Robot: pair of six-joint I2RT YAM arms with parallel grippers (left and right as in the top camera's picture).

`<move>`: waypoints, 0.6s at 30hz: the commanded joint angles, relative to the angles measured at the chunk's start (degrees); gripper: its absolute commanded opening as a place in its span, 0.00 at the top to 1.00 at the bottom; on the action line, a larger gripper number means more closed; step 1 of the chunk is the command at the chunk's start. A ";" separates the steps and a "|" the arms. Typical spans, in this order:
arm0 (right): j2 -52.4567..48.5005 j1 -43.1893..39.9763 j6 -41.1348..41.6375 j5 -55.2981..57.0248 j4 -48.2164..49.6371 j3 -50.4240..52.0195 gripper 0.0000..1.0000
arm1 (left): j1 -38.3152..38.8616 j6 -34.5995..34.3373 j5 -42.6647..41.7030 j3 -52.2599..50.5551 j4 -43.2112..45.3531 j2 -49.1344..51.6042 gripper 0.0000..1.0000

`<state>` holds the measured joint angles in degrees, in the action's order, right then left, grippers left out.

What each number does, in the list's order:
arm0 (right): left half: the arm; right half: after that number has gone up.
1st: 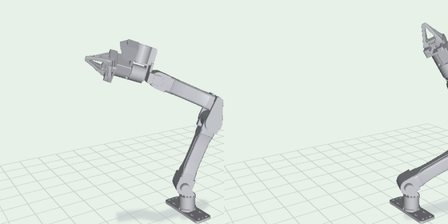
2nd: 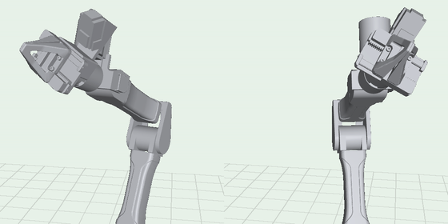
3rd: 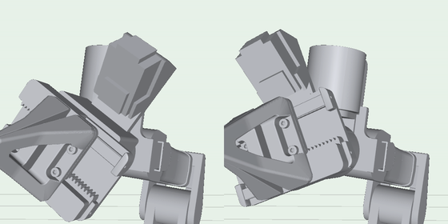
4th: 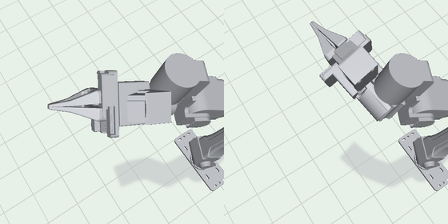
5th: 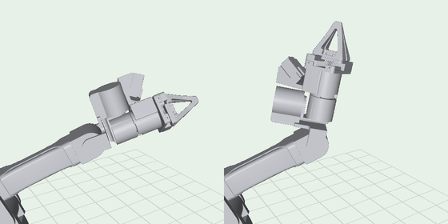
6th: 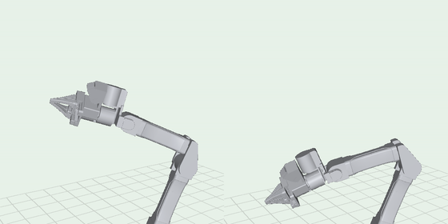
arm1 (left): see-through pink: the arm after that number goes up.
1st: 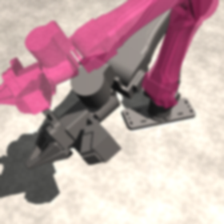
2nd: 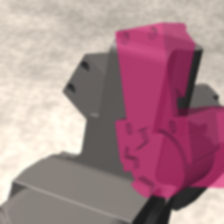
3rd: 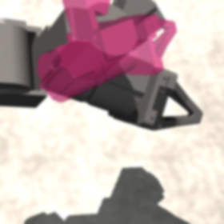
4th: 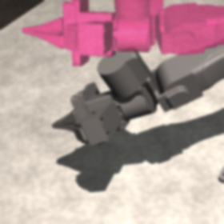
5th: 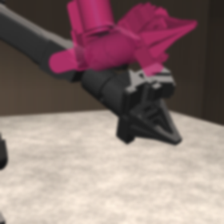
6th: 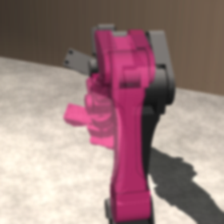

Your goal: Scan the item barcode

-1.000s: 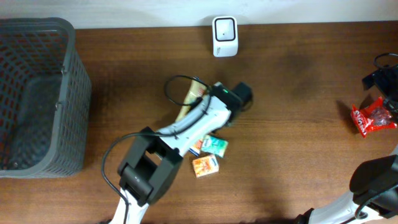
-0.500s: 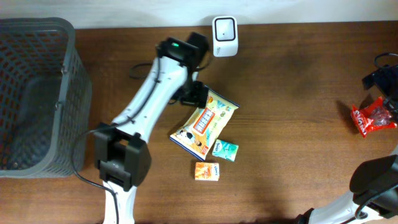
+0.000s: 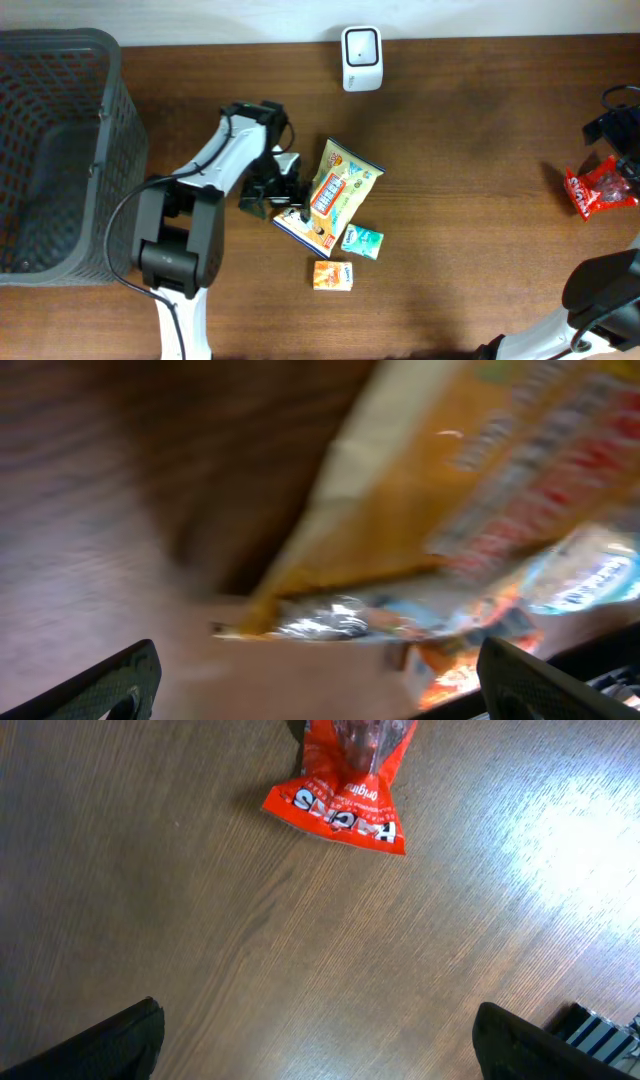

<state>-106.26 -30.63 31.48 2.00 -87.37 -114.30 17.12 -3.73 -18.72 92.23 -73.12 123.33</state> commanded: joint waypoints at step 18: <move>0.02 0.24 0.09 -0.07 -0.02 0.09 0.02 | -5.14 11.54 -23.21 -15.17 20.92 -0.33 0.73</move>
<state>-106.26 -30.63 31.46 1.98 -87.37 -114.30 11.70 6.72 -43.11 77.67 -52.82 121.99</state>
